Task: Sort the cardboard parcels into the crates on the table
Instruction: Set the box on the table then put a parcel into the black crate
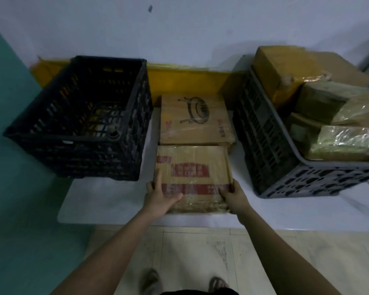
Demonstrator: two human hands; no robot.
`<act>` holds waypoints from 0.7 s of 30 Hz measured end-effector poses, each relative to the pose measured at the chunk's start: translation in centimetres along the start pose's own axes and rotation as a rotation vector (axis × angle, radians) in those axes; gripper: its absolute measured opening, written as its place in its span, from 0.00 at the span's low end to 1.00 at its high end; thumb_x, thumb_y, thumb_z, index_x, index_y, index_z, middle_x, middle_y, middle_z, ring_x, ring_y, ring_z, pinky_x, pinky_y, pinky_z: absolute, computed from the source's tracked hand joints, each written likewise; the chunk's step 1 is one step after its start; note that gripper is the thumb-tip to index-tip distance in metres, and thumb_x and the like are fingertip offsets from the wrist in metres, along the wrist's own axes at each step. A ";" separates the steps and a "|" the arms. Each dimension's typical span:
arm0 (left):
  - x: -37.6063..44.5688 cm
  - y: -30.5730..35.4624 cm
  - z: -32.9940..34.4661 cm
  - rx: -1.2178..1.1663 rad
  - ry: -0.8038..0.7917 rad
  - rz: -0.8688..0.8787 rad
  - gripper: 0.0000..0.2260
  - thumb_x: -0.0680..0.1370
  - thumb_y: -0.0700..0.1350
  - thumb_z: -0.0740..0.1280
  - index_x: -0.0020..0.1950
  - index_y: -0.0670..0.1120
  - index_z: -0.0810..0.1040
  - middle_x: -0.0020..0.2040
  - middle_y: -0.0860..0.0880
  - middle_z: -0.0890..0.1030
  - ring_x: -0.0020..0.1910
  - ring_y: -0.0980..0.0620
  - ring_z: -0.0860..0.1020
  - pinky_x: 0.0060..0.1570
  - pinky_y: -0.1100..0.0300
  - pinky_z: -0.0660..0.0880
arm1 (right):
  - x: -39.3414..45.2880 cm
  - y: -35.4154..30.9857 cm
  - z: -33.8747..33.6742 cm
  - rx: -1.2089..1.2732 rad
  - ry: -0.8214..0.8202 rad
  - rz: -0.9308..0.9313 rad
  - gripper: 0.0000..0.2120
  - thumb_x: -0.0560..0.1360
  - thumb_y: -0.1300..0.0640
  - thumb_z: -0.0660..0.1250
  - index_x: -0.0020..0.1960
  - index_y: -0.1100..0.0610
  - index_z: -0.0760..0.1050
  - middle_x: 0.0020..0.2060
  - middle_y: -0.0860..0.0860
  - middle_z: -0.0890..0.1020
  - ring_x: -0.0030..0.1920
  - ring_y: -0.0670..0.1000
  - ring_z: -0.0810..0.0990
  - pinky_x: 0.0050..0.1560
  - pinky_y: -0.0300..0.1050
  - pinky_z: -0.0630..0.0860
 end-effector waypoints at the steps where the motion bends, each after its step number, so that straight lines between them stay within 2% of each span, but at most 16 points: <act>1: 0.3 0.0 0.0 0.035 -0.005 0.012 0.48 0.73 0.64 0.71 0.79 0.63 0.40 0.78 0.45 0.49 0.73 0.41 0.65 0.70 0.50 0.67 | 0.3 -0.1 0.1 0.012 0.017 0.011 0.22 0.80 0.56 0.66 0.72 0.54 0.65 0.58 0.53 0.79 0.55 0.56 0.80 0.45 0.49 0.79; 3: 0.6 -0.1 0.0 0.077 -0.016 0.012 0.44 0.74 0.65 0.69 0.80 0.63 0.42 0.77 0.44 0.49 0.73 0.40 0.66 0.69 0.51 0.66 | 0.3 0.0 0.2 0.011 0.052 0.041 0.21 0.80 0.54 0.66 0.71 0.54 0.67 0.57 0.53 0.80 0.51 0.54 0.80 0.39 0.43 0.74; 5: 0.6 -0.3 0.0 0.092 -0.024 0.009 0.43 0.75 0.65 0.68 0.79 0.64 0.42 0.77 0.43 0.49 0.73 0.38 0.65 0.68 0.51 0.67 | 0.2 0.6 0.5 0.003 0.086 0.060 0.21 0.80 0.52 0.66 0.70 0.56 0.67 0.57 0.54 0.81 0.53 0.56 0.81 0.38 0.45 0.75; 7: 0.6 -0.2 0.0 0.099 -0.021 0.019 0.43 0.75 0.65 0.68 0.79 0.65 0.41 0.77 0.43 0.48 0.73 0.38 0.65 0.68 0.49 0.67 | 0.0 1.0 0.8 -0.003 0.109 0.049 0.21 0.81 0.51 0.64 0.71 0.57 0.67 0.59 0.55 0.80 0.56 0.60 0.81 0.48 0.56 0.80; 8: 0.6 -0.2 -0.1 0.101 -0.017 0.023 0.43 0.75 0.65 0.68 0.79 0.65 0.41 0.77 0.43 0.49 0.72 0.38 0.66 0.68 0.49 0.67 | -0.2 1.0 0.9 -0.008 0.118 0.045 0.21 0.81 0.51 0.63 0.71 0.57 0.67 0.59 0.55 0.80 0.57 0.61 0.80 0.54 0.61 0.79; 10: 0.6 -0.3 -0.1 0.101 -0.012 0.020 0.43 0.75 0.65 0.68 0.79 0.65 0.41 0.77 0.44 0.49 0.72 0.38 0.66 0.68 0.49 0.67 | -0.4 1.0 1.0 -0.005 0.118 0.035 0.21 0.81 0.50 0.63 0.72 0.56 0.66 0.60 0.55 0.80 0.58 0.60 0.80 0.57 0.63 0.78; 12: 0.4 -0.2 -0.1 0.080 -0.004 0.020 0.43 0.75 0.64 0.68 0.79 0.65 0.42 0.77 0.44 0.49 0.72 0.39 0.66 0.68 0.50 0.67 | -0.6 0.9 0.9 0.000 0.099 0.020 0.21 0.82 0.50 0.62 0.72 0.55 0.66 0.59 0.54 0.80 0.56 0.58 0.80 0.51 0.56 0.79; 14: 0.1 -0.2 -0.1 0.024 0.013 0.034 0.43 0.74 0.63 0.70 0.79 0.65 0.45 0.77 0.46 0.50 0.73 0.41 0.66 0.68 0.51 0.66 | -0.9 0.9 0.7 0.033 0.072 0.010 0.21 0.81 0.48 0.63 0.70 0.54 0.66 0.57 0.51 0.80 0.50 0.52 0.80 0.40 0.44 0.75; 16: -0.3 -0.2 -0.2 -0.054 0.034 0.053 0.42 0.73 0.60 0.73 0.79 0.65 0.49 0.77 0.47 0.52 0.73 0.43 0.65 0.69 0.52 0.65 | -1.4 0.9 0.3 0.089 0.051 0.039 0.18 0.81 0.45 0.63 0.68 0.50 0.66 0.52 0.47 0.79 0.45 0.45 0.78 0.34 0.38 0.70; 18: -0.8 -0.3 -0.4 -0.147 0.039 0.064 0.43 0.72 0.57 0.76 0.79 0.63 0.53 0.77 0.48 0.56 0.74 0.46 0.64 0.72 0.51 0.65 | -1.9 0.9 -0.2 0.145 0.028 0.073 0.15 0.81 0.41 0.60 0.64 0.46 0.67 0.51 0.45 0.80 0.44 0.44 0.78 0.32 0.36 0.71; 21: -1.5 -1.2 -1.3 -0.280 0.026 0.077 0.45 0.69 0.53 0.79 0.79 0.60 0.57 0.78 0.52 0.62 0.74 0.52 0.64 0.71 0.51 0.67 | -2.2 1.0 -1.5 0.251 0.036 0.034 0.16 0.83 0.41 0.52 0.58 0.46 0.75 0.52 0.49 0.82 0.46 0.48 0.81 0.36 0.43 0.75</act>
Point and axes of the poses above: each hand's wrist, its own x-axis towards the middle knuckle, its own z-axis out of the palm, y = z × x, the point moved 2 cm from there along x, towards the middle knuckle
